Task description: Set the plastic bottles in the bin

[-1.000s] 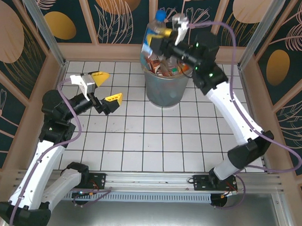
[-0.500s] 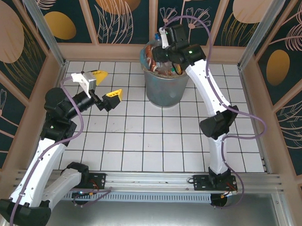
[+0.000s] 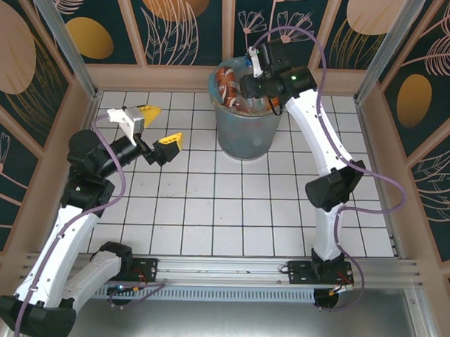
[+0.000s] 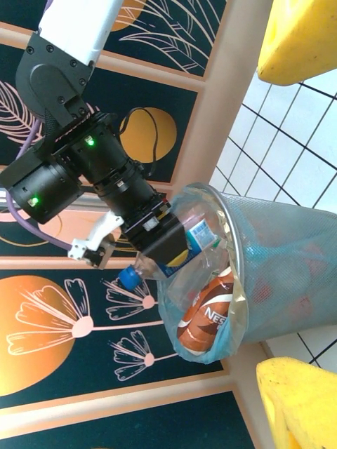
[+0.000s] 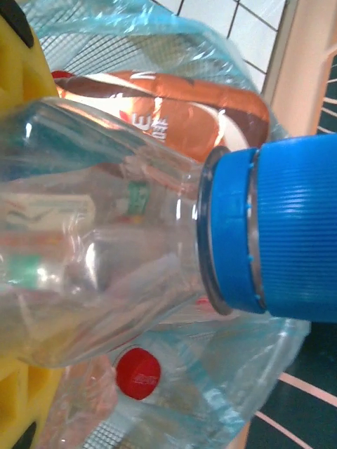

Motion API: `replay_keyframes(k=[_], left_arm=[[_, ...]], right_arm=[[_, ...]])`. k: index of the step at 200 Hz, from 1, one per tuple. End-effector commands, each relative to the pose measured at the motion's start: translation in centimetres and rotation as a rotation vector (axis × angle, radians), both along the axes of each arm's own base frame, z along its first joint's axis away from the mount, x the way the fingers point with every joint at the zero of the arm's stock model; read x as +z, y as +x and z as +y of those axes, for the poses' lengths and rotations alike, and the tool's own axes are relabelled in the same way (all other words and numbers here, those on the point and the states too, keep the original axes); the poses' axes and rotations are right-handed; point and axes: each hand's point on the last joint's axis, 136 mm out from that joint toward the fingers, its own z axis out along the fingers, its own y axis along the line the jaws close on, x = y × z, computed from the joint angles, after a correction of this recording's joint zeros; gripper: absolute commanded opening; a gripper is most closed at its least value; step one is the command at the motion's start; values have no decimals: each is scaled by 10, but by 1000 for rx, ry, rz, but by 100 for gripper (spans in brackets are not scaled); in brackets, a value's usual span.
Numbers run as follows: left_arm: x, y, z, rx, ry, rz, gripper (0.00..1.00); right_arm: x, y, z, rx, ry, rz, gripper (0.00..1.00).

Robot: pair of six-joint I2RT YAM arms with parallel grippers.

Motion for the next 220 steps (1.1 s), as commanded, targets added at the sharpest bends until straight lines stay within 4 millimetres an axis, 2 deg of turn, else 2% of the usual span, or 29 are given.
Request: replay_keyframes(k=[1, 12, 24, 43, 75, 86, 89, 108, 129, 155, 173, 193, 220], left_arm=[[-6, 3, 0, 8, 7, 8, 99], [-7, 4, 0, 7, 10, 15, 99], [-7, 4, 0, 7, 12, 17, 99], [-5, 4, -1, 6, 14, 12, 99], [-5, 5, 0, 9, 18, 9, 99], [-5, 5, -1, 10, 17, 12, 99], [-5, 6, -1, 9, 18, 13, 99], [-7, 6, -1, 9, 18, 15, 99], [-9, 6, -1, 11, 22, 17, 99], [-11, 7, 0, 17, 27, 19, 99], [-12, 8, 1, 22, 31, 20, 99], [-12, 9, 2, 33, 29, 19, 99], [-7, 20, 14, 134, -1, 20, 99]], right_arm=[[-7, -8, -9, -7, -22, 34, 56], [-6, -8, -8, -7, -18, 34, 62], [2, -8, -6, -3, -5, 17, 72], [30, -6, -5, 0, 26, -54, 80], [73, -2, -7, -12, 64, -191, 82], [78, -1, -5, -2, 76, -213, 78], [78, -1, -4, 7, 82, -216, 74], [63, -3, 7, 50, 106, -183, 57], [28, -4, 10, 59, 96, -101, 45], [-14, -8, 14, 73, 98, 3, 38], [-21, -8, 14, 74, 99, 24, 37], [1, -7, 15, 76, 115, -15, 40], [60, -6, 12, 71, 164, -147, 59]])
